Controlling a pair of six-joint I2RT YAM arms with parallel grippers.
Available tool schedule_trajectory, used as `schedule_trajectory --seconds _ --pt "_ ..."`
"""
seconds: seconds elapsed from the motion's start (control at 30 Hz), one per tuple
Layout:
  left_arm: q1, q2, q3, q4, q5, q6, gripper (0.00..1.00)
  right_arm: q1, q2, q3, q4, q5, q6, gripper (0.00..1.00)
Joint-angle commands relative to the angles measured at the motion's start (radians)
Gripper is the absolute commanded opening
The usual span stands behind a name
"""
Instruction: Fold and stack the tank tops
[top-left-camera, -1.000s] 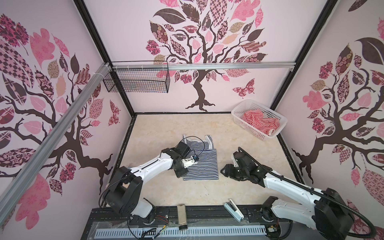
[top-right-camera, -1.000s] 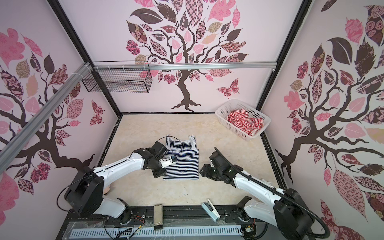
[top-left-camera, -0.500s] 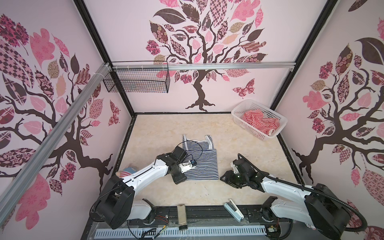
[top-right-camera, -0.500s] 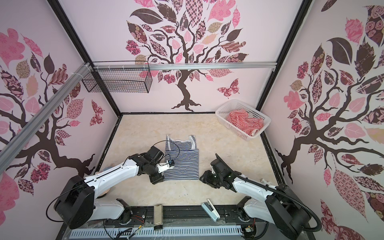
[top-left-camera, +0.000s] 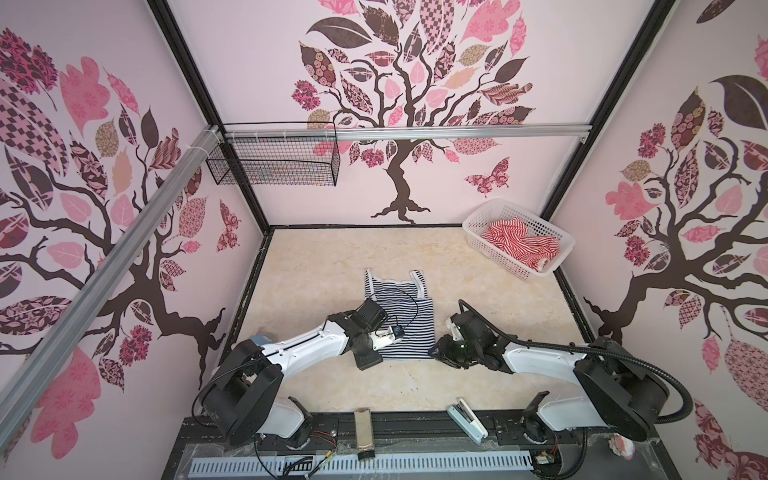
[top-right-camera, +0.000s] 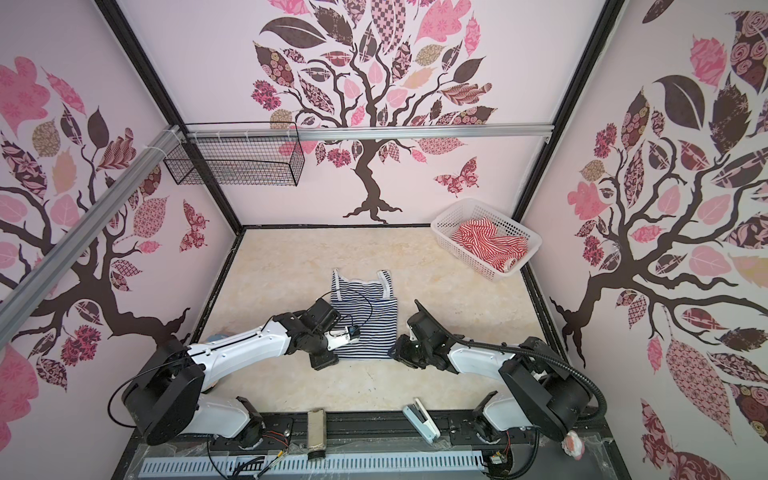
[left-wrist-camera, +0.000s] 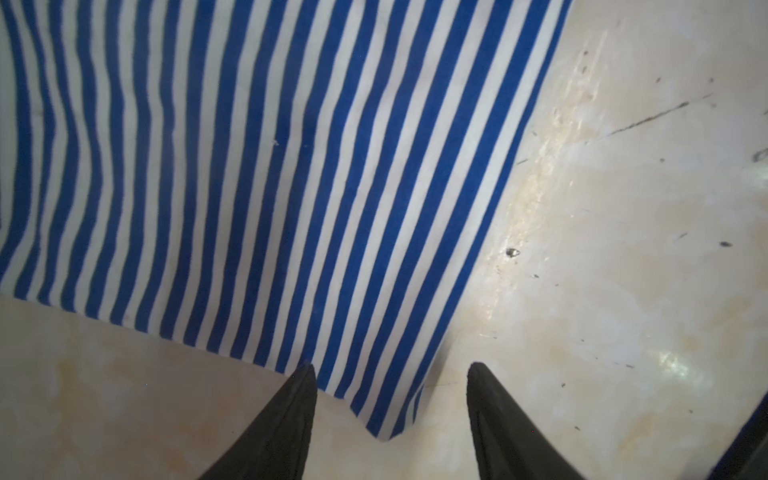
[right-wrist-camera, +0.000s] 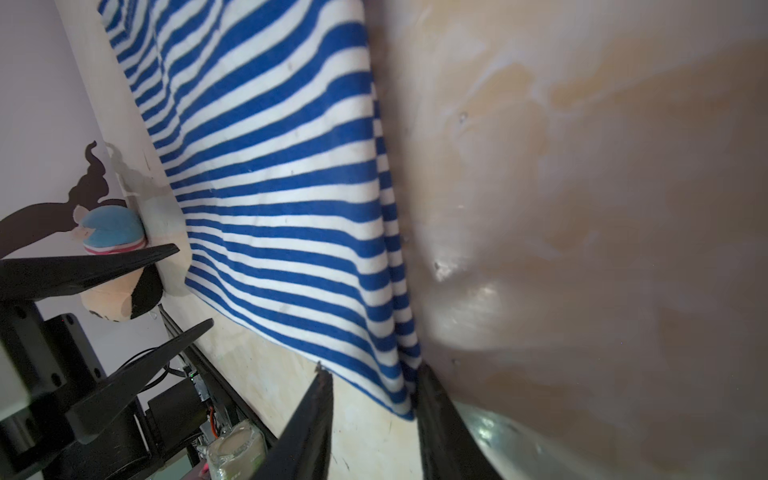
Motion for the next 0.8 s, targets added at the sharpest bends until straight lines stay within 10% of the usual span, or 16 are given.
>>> schedule_trajectory --seconds 0.0,0.37,0.57,0.77 --pt "-0.005 0.006 -0.020 0.013 -0.001 -0.001 0.54 0.015 0.032 0.017 -0.039 0.021 0.002 0.28" --pt "-0.006 -0.063 0.004 -0.068 0.055 -0.009 0.03 0.014 -0.048 0.028 -0.081 0.047 -0.004 0.00" --pt "-0.005 -0.068 -0.021 -0.080 0.008 0.018 0.41 0.014 -0.059 0.037 -0.099 0.057 -0.008 0.10" --pt "-0.006 -0.050 -0.048 -0.039 -0.014 0.026 0.45 0.014 -0.038 0.034 -0.089 0.051 -0.008 0.23"
